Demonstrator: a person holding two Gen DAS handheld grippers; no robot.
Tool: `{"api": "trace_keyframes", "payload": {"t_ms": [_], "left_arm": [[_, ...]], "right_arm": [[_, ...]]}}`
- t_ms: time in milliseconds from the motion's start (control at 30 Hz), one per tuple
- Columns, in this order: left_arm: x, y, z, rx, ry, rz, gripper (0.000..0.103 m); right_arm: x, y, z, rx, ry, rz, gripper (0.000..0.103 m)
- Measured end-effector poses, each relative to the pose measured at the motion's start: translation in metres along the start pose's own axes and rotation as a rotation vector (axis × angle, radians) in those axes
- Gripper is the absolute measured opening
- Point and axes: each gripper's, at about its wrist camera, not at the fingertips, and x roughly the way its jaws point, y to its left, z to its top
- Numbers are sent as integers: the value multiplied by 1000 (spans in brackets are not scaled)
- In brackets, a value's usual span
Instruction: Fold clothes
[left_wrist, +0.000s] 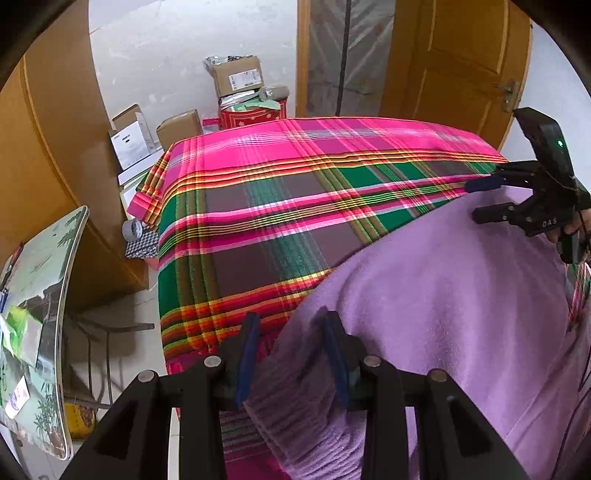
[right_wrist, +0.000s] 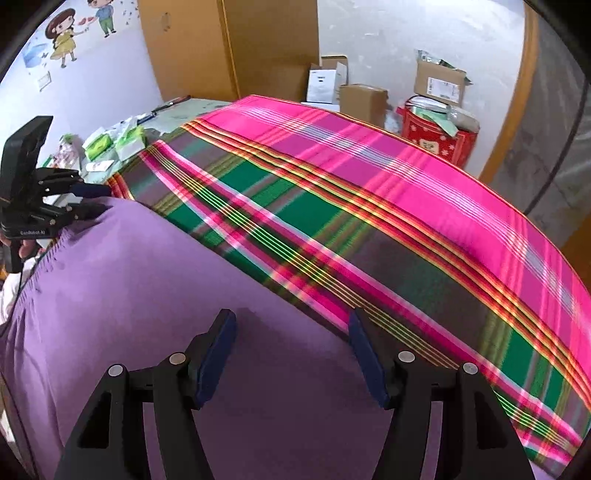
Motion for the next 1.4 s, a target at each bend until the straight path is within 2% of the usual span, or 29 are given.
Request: {"api": "trace_keyframes", "payload": {"t_ms": [433, 500, 567, 633, 667, 700, 767, 900, 1200, 1400], "left_arm": [[-1, 0, -5, 17, -31, -15, 37], [-1, -1, -5, 23, -29, -9, 33], [-1, -1, -5, 28, -26, -1, 22], [-2, -1, -5, 32, -25, 4, 15], [-2, -1, -4, 32, -24, 5, 11], [-2, -1, -4, 31, -23, 3, 10], [-2, -2, -4, 27, -24, 5, 8], [-4, -5, -4, 43, -36, 42, 4], [-20, -14, -2, 77, -89, 109, 4], [-32, -17, -3, 76, -115, 124, 3]], "right_arm": [[2, 9, 0, -45, -15, 0, 66], [1, 9, 0, -46, -16, 2, 65], [1, 9, 0, -48, -17, 4, 64], [1, 10, 0, -49, -18, 6, 57], [1, 10, 0, -50, -19, 7, 47], [1, 11, 1, -52, -19, 13, 41], [0, 14, 0, -62, -16, 34, 19], [-3, 20, -4, -85, -22, 28, 8], [-30, 35, -11, -115, -74, -5, 4], [-57, 50, -14, -129, -116, -14, 4]]}}
